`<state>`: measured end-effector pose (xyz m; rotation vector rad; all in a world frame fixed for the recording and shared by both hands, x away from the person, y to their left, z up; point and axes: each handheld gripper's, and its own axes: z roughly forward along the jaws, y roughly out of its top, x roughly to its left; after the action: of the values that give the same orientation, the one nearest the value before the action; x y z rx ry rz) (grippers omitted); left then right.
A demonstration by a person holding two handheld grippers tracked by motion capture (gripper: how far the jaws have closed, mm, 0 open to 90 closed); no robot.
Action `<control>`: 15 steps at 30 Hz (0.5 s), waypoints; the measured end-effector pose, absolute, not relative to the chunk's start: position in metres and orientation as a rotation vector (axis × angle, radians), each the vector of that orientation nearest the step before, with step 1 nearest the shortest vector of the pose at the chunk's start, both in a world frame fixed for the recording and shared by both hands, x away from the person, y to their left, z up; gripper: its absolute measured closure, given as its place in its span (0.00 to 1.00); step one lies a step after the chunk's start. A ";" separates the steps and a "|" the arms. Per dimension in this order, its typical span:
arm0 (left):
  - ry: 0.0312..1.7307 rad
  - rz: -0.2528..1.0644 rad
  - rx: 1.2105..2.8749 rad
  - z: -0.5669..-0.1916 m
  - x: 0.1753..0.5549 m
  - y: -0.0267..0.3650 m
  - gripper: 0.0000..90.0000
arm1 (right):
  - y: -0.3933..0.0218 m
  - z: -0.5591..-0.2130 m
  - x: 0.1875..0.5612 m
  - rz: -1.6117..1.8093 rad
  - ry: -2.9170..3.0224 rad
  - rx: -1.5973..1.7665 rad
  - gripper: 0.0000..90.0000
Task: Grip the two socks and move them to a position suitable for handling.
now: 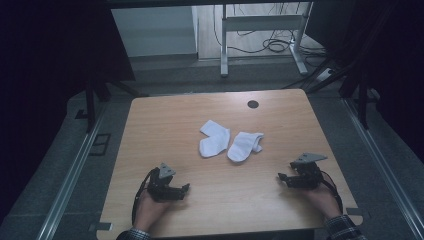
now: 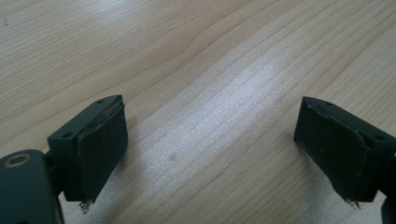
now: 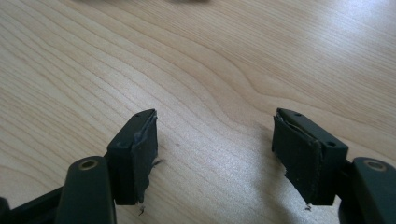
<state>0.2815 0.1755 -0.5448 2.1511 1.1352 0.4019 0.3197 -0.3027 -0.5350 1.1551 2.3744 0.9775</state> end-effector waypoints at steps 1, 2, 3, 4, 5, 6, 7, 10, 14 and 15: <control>1.135 0.402 2.151 -0.545 0.282 0.175 0.11 | -0.303 -0.535 0.320 0.981 2.375 1.151 0.34; 1.135 0.402 2.151 -0.545 0.281 0.175 0.11 | -0.303 -0.535 0.320 0.983 2.375 1.149 0.34; 1.135 0.402 2.151 -0.545 0.281 0.175 0.11 | -0.303 -0.536 0.320 0.984 2.374 1.150 0.33; 1.135 0.402 2.151 -0.545 0.281 0.175 0.11 | -0.302 -0.536 0.320 0.982 2.373 1.152 0.33; 1.135 0.402 2.151 -0.545 0.281 0.175 0.11 | -0.302 -0.536 0.320 0.981 2.371 1.155 0.32; 1.135 0.402 2.151 -0.545 0.282 0.175 0.11 | -0.301 -0.536 0.320 0.980 2.370 1.157 0.32; 1.134 0.401 2.153 -0.545 0.282 0.176 0.11 | -0.301 -0.536 0.320 0.979 2.370 1.157 0.32; 1.133 0.401 2.153 -0.545 0.282 0.176 0.11 | -0.301 -0.536 0.320 0.984 2.370 1.154 0.31; 1.133 0.401 2.152 -0.545 0.282 0.176 0.11 | -0.301 -0.536 0.320 0.985 2.370 1.153 0.31; 1.133 0.401 2.153 -0.545 0.282 0.176 0.11 | -0.301 -0.536 0.320 0.985 2.370 1.153 0.31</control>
<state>0.2819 0.1755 -0.5448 2.1525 1.1332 0.4007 0.3199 -0.3007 -0.5362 1.1535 2.3700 0.9852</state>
